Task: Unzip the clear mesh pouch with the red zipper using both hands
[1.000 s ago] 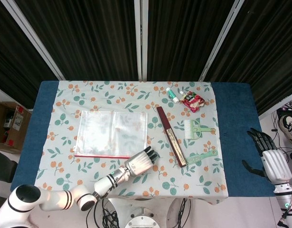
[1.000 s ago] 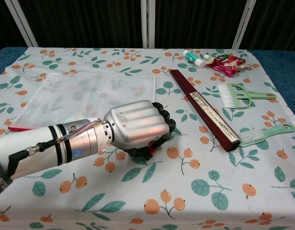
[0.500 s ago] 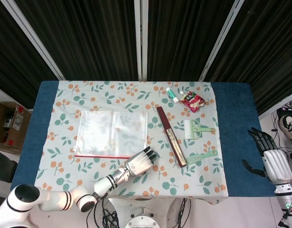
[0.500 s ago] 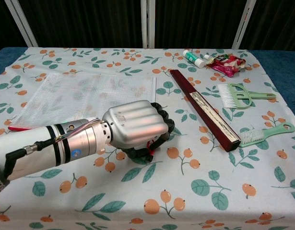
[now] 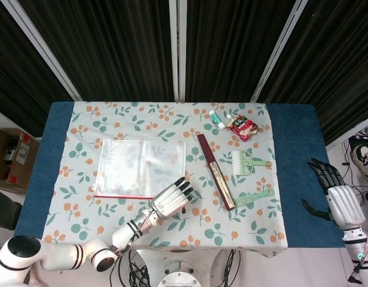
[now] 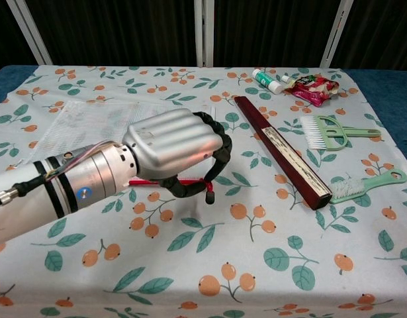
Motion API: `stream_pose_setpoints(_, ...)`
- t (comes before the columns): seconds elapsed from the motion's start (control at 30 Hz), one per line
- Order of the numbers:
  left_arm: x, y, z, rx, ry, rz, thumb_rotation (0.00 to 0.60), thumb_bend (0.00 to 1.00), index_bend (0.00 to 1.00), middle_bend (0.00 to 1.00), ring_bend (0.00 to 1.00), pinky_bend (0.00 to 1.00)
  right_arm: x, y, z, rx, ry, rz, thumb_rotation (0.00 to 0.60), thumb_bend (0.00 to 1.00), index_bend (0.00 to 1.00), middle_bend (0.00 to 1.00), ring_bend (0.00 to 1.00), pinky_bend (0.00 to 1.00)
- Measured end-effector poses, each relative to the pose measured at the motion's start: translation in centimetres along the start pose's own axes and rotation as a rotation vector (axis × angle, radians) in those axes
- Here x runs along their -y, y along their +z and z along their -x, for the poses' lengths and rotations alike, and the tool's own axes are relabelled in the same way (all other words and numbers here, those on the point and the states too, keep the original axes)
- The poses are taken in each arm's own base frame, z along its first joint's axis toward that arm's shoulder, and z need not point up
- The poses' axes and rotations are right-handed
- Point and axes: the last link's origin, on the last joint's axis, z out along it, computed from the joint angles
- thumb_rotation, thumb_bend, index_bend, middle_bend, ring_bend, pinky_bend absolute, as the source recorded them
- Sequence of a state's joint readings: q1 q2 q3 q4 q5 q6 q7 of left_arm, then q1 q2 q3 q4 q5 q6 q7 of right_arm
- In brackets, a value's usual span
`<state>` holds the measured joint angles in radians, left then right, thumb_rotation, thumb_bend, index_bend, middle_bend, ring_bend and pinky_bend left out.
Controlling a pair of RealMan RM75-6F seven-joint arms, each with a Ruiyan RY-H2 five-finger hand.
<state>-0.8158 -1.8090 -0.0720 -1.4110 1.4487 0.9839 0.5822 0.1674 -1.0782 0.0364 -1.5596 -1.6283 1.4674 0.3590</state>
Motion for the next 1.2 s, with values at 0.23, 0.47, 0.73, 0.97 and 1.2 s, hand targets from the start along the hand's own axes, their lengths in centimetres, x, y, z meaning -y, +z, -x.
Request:
stream_pose_setpoints(0.23, 0.8, -1.8, -1.9, -0.141, -0.097, -0.097, 0.6, 0.37, 0.65, 0.54, 0.47, 0.29, 1.9, 2.4, 0.1, 0.063, -0.028, -0.078, 0.6, 0.2, 0.0, 0.03, 0.0, 0.0)
stream_pose_setpoints(0.47, 1.2, -3.6, -4.1, -0.279, -0.17, -0.198, 0.6, 0.36, 0.67, 0.64, 0.57, 0.41, 5.9, 7.2, 0.7, 0.17, -0.075, -0.204, 0.6, 0.2, 0.0, 0.03, 0.0, 0.0)
stream_pose_setpoints(0.73, 1.5, -5.0, -6.5, -0.432, -0.239, -0.311, 0.6, 0.36, 0.69, 0.71, 0.64, 0.52, 11.9, 13.5, 2.3, 0.287, -0.114, -0.337, 0.6, 0.18, 0.06, 0.06, 0.0, 0.0)
stream_pose_setpoints(0.97, 1.3, -5.4, -7.0, -0.468, -0.27, -0.348, 0.6, 0.36, 0.69, 0.73, 0.66, 0.55, 18.8, 19.0, 5.4, 0.367, -0.087, -0.439, 0.6, 0.18, 0.19, 0.08, 0.0, 0.0)
stream_pose_setpoints(1.2, 1.5, -5.6, -7.2, -0.48, -0.279, -0.36, 0.6, 0.36, 0.69, 0.73, 0.65, 0.55, 23.6, 22.2, 8.8, 0.428, -0.026, -0.482, 0.6, 0.18, 0.33, 0.12, 0.0, 0.0)
